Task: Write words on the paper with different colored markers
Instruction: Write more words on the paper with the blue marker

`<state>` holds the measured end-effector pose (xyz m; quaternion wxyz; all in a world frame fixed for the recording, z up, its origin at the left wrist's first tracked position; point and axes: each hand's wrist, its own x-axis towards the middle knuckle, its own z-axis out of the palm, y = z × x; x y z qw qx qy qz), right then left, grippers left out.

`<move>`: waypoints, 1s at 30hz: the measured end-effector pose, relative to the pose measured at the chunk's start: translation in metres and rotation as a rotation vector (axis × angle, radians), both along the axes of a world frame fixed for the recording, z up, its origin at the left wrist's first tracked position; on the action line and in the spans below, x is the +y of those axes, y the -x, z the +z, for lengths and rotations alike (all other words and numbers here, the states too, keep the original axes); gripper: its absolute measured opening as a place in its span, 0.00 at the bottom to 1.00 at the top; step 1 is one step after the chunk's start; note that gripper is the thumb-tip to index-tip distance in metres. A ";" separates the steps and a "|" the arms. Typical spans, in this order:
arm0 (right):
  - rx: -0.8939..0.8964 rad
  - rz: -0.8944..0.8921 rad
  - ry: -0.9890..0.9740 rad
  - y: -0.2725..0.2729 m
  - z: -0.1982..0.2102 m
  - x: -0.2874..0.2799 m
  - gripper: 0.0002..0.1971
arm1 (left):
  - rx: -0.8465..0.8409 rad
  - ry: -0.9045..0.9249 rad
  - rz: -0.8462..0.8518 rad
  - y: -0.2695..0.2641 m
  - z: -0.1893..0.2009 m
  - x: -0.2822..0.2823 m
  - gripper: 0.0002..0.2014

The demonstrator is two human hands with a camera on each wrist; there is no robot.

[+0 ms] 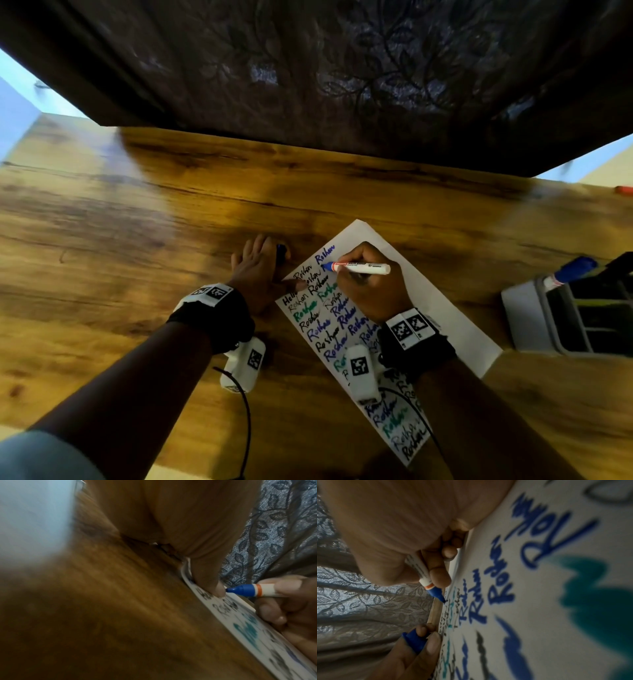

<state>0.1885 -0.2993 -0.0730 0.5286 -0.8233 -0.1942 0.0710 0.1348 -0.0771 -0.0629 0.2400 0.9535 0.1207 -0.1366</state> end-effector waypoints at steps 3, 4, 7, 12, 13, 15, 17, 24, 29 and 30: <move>0.016 -0.019 -0.005 0.000 -0.002 0.001 0.05 | -0.009 0.012 0.007 0.000 0.000 0.000 0.29; 0.019 -0.032 -0.017 0.000 -0.002 0.000 0.06 | -0.010 0.015 0.008 0.000 0.000 0.000 0.29; 0.011 -0.020 -0.015 0.001 -0.001 0.000 0.05 | -0.008 0.009 0.012 0.000 0.000 0.000 0.29; 0.006 -0.062 -0.016 0.001 0.000 0.000 0.05 | -0.038 0.011 0.001 0.000 0.000 -0.001 0.28; 0.008 -0.076 -0.023 0.001 -0.001 -0.001 0.05 | -0.043 0.014 0.001 0.000 0.000 -0.001 0.28; 0.007 -0.078 -0.031 0.000 -0.001 -0.001 0.06 | -0.050 0.010 0.003 0.000 0.001 -0.001 0.28; -0.001 -0.067 -0.021 0.000 -0.001 0.000 0.06 | -0.050 0.005 0.001 0.000 0.001 -0.001 0.29; -0.026 -0.088 -0.025 0.000 0.000 0.000 0.06 | -0.060 -0.006 -0.015 0.000 0.000 0.000 0.29; -0.048 -0.082 -0.021 0.000 -0.001 -0.001 0.06 | -0.050 -0.008 -0.014 0.000 0.000 0.000 0.30; -0.045 -0.083 -0.015 0.000 -0.001 -0.001 0.07 | -0.048 -0.005 -0.013 0.000 0.000 0.000 0.30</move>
